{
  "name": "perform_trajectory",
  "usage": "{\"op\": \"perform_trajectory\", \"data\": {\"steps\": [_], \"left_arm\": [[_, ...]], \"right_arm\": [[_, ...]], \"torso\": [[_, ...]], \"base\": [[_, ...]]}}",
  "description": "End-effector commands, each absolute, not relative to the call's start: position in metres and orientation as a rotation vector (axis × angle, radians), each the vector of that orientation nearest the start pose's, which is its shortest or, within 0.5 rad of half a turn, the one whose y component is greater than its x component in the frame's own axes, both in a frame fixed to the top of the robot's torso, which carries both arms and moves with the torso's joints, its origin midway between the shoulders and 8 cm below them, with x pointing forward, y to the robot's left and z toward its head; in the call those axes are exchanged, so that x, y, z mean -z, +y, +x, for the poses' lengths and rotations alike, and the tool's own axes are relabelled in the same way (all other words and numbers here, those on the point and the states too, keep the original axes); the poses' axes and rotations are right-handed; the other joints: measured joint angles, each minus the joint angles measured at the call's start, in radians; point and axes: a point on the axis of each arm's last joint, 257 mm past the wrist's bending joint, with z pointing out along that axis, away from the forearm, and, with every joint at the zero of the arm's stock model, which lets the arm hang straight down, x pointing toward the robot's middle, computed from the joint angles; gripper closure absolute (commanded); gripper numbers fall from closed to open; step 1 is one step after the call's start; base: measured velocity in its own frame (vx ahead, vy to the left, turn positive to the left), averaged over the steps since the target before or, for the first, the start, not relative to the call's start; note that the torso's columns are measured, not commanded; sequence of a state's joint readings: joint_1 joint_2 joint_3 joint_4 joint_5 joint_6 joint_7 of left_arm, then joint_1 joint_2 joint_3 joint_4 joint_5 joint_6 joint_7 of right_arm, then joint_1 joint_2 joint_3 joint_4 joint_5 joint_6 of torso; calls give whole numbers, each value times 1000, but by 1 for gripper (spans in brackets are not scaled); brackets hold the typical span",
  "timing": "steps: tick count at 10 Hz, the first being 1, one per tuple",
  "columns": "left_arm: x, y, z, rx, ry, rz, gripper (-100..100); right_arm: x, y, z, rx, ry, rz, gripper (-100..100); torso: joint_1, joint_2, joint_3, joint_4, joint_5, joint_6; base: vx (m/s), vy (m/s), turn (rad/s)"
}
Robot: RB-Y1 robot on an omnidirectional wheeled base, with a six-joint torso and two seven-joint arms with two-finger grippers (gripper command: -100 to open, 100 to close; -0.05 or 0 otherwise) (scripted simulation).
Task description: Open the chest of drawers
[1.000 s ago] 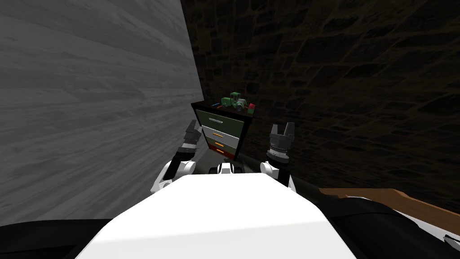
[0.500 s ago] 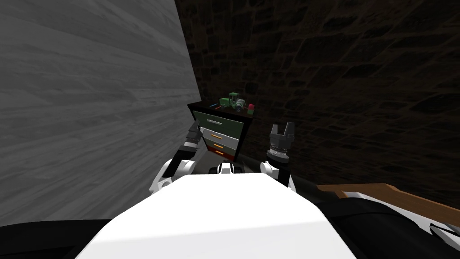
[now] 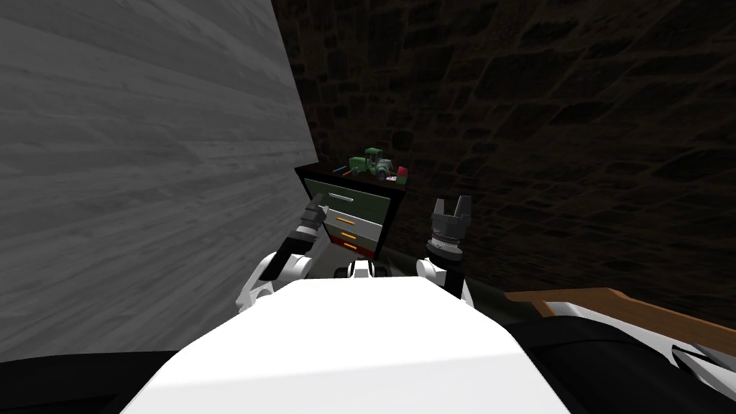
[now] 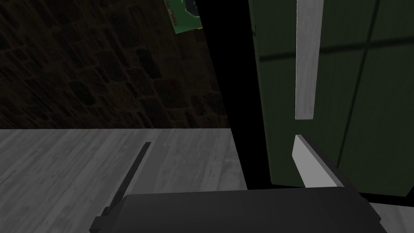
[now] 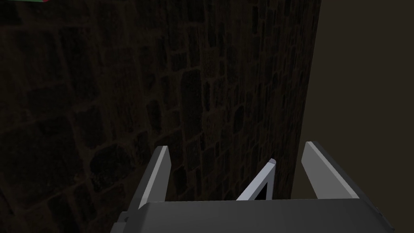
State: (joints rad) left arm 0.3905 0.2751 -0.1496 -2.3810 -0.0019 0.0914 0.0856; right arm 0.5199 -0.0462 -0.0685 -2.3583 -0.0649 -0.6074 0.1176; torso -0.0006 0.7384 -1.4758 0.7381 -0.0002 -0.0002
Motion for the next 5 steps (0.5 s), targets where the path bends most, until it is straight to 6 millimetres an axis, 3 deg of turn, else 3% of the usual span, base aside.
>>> {"op": "perform_trajectory", "data": {"steps": [1,5], "left_arm": [[46,196,415,1343,1201,-842,-100],[59,194,419,1314,1262,-875,-100]], "right_arm": [[-73,-295,301,-1196,518,477,0],[-73,-295,301,-1196,518,477,0]], "torso": [[1,0,0,0,0,0],[1,-1,0,0,0,0]], "base": [[59,21,-78],[44,29,-61]]}}
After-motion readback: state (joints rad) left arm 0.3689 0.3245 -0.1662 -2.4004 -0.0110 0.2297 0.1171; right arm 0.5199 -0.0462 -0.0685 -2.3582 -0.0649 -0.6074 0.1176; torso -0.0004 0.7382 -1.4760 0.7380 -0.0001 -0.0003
